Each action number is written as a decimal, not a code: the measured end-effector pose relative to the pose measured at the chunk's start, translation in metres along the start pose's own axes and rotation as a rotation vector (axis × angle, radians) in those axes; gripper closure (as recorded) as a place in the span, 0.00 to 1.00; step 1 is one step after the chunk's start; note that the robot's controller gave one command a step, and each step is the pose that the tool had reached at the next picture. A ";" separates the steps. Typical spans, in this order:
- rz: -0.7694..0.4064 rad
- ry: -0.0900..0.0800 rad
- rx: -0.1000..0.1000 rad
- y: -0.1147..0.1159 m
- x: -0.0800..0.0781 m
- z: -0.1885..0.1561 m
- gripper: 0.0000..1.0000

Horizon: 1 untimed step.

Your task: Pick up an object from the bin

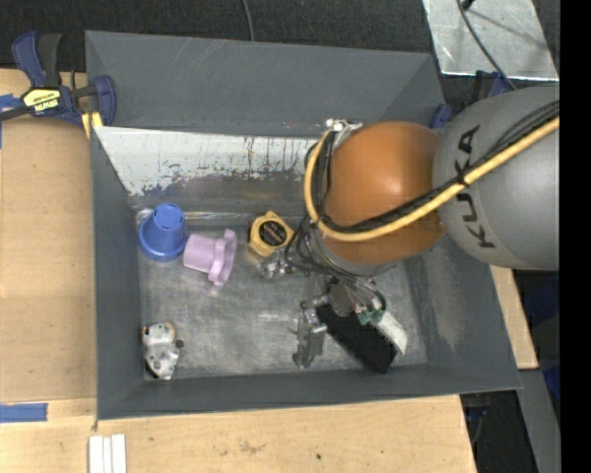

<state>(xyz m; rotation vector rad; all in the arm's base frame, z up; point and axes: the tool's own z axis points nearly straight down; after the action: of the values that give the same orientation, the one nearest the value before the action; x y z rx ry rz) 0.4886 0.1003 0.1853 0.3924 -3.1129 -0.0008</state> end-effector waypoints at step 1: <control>0.010 -0.007 0.001 -0.040 0.005 -0.006 0.00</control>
Offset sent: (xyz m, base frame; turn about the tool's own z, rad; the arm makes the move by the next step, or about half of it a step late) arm 0.0291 -0.0718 -0.0953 0.0391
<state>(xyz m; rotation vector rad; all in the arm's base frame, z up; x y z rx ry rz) 0.4939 0.0605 0.1916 0.3778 -3.1218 0.0000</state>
